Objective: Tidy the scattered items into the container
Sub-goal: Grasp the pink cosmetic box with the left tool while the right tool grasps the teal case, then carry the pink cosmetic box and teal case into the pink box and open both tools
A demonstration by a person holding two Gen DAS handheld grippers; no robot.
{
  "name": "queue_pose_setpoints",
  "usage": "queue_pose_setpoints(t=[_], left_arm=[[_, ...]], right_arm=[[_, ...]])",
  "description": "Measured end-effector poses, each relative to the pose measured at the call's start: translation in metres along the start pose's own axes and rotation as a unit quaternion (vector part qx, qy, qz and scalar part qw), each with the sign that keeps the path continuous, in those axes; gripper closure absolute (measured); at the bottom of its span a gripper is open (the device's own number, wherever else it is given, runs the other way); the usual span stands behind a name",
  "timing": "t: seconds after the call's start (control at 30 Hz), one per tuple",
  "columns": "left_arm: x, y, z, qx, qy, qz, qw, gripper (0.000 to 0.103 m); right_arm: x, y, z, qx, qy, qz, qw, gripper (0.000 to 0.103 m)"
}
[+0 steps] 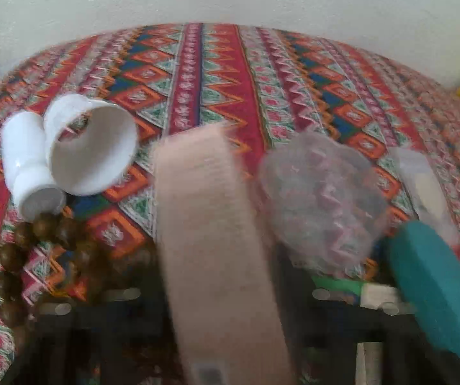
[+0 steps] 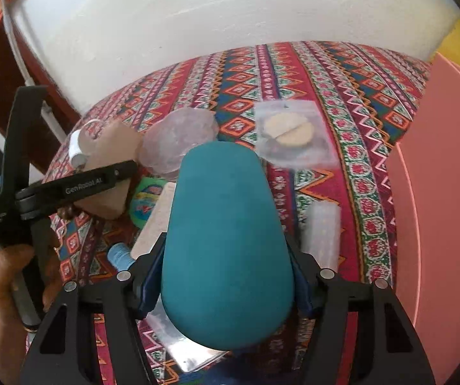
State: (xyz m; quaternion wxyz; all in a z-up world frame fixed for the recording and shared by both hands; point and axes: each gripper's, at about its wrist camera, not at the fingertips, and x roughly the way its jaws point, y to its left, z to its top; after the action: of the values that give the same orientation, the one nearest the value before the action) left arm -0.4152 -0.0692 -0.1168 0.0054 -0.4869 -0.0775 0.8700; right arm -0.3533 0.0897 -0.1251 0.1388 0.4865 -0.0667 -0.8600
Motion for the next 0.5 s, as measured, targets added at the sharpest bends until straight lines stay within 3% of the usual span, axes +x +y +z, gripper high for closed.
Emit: queue_pose_setpoints(t=[0.2, 0.5], left_arm=[[-0.052, 0.007, -0.013, -0.024, -0.036, -0.036, 0.9984, 0.065], [-0.146, -0.001, -0.039, -0.015, -0.087, -0.029, 0.9957, 0.065]], right_arm=[[-0.024, 0.019, -0.004, -0.023, -0.024, 0.007, 0.999, 0.035], [-0.075, 0.049, -0.015, -0.054, -0.063, 0.032, 0.996, 0.035]])
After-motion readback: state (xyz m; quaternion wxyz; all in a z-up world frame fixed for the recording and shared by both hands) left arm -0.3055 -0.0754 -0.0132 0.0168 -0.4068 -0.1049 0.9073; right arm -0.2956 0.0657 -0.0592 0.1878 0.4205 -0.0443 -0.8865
